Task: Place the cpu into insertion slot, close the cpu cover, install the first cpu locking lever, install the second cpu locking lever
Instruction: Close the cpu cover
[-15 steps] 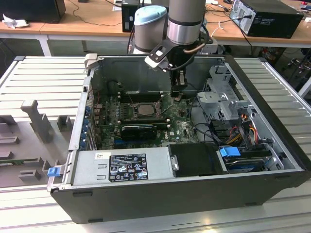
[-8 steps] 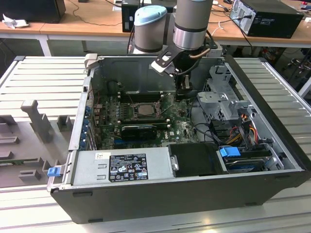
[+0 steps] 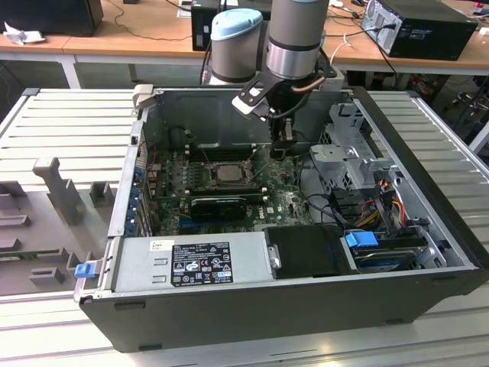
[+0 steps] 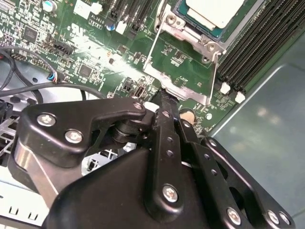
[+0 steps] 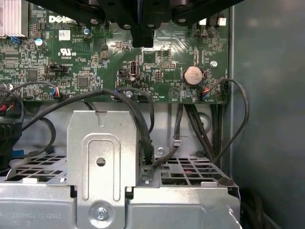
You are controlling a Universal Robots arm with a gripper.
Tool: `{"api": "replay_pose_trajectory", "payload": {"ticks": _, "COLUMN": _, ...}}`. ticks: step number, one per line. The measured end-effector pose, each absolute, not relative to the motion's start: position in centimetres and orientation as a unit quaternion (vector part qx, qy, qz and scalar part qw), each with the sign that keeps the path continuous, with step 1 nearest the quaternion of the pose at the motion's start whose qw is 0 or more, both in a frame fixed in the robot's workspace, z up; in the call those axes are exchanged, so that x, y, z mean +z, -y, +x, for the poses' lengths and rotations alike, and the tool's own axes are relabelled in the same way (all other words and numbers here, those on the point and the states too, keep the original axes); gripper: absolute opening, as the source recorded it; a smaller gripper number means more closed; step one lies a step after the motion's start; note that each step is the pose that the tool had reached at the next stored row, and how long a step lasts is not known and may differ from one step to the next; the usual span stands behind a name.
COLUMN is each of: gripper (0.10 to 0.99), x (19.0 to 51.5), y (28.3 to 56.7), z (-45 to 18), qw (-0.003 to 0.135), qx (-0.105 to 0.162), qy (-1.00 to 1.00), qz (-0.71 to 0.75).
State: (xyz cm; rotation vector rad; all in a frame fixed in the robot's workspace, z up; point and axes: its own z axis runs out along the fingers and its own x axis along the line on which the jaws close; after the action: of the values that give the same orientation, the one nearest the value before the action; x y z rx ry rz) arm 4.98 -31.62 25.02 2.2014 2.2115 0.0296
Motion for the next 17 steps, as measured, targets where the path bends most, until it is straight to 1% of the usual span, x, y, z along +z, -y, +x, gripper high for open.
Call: {"api": "replay_pose_trajectory", "payload": {"ticks": 17, "gripper": 0.106, "x": 24.96, "y": 31.61, "z": 4.28, "qw": 0.011, "qx": 0.009, "qy": -0.709, "qz": 0.705}}
